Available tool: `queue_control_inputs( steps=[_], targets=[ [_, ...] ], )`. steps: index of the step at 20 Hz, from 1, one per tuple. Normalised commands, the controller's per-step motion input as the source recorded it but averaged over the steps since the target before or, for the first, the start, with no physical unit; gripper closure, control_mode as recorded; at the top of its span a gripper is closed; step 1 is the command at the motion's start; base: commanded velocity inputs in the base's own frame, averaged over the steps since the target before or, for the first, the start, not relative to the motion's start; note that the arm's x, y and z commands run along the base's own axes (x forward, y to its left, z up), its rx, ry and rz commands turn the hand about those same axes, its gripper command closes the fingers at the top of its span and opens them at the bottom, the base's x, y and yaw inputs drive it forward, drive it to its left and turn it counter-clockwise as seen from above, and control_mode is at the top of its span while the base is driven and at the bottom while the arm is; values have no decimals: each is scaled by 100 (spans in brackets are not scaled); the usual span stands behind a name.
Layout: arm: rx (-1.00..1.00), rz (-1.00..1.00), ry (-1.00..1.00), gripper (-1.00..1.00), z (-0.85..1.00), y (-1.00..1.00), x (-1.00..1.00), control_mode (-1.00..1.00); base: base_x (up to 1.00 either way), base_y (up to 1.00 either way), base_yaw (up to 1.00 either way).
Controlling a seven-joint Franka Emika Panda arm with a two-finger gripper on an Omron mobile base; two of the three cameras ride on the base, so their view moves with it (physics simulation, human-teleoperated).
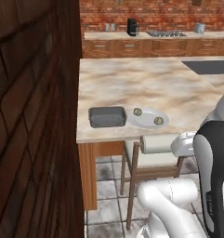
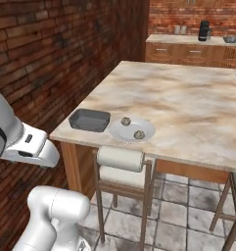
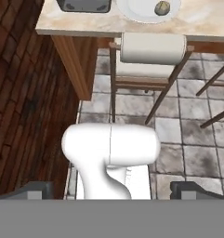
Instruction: Place two dumplings into each of the tupperware containers and then place the containers in the fridge.
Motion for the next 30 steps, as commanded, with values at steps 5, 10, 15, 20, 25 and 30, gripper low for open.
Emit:
queue_control_inputs(
  steps=[5,10,15,20,25,30],
  targets=[
    [0,0,0,-100,0,0,0,100,28,11,-35],
    [0,0,0,-100,0,0,0,100,66,18,-5],
    [0,0,0,-100,0,0,0,100,75,32,-6],
    [0,0,0,-100,0,0,0,100,54,14,-9],
    [0,0,0,-100,-4,2,20,-100,53,12,-1],
    [1,0,6,-100,-38,-16,100,-100,0,0,0]
  ],
)
